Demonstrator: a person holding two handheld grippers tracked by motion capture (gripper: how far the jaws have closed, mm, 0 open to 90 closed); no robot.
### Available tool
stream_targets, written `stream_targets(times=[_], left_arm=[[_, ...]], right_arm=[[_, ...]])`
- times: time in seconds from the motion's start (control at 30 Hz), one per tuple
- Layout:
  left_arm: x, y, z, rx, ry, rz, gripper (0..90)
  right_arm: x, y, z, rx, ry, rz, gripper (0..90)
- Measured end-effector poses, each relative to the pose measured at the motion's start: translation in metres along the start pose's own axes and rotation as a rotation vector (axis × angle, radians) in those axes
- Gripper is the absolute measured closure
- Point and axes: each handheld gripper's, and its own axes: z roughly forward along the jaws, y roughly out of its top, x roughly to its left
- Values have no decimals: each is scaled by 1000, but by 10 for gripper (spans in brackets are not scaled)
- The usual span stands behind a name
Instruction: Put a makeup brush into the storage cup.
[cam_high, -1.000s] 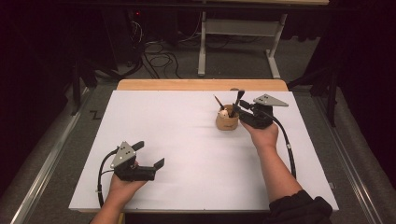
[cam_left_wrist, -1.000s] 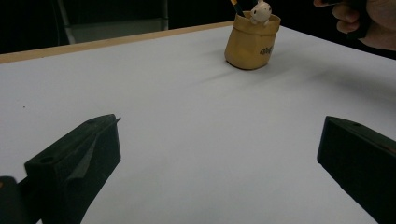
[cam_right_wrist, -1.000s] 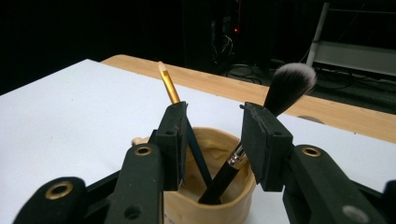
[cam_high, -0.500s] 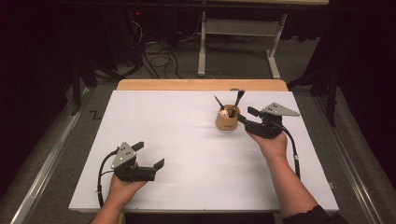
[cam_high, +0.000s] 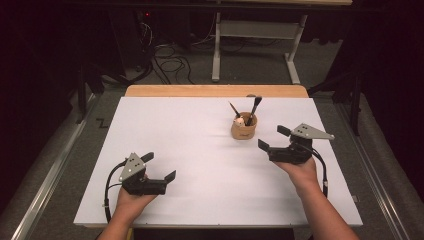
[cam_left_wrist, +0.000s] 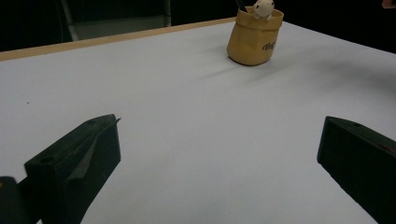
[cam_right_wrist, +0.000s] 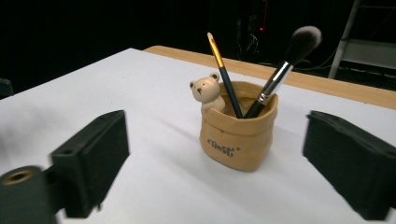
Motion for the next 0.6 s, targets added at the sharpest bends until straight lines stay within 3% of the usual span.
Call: stream_targets(times=[0.4,0.5,0.6], left_arm=[[-1,-2,1,1,6,-6,3],[-3,-1,1,-6,5,-22,3],[-12,3,1,-23,-8,0,3]], right_arm=[[-6,-37,-57,-34,-20,12,6],[-6,-55,-72,-62,-32,19,6],[-3,-66,-78,-9,-47,-15,6]])
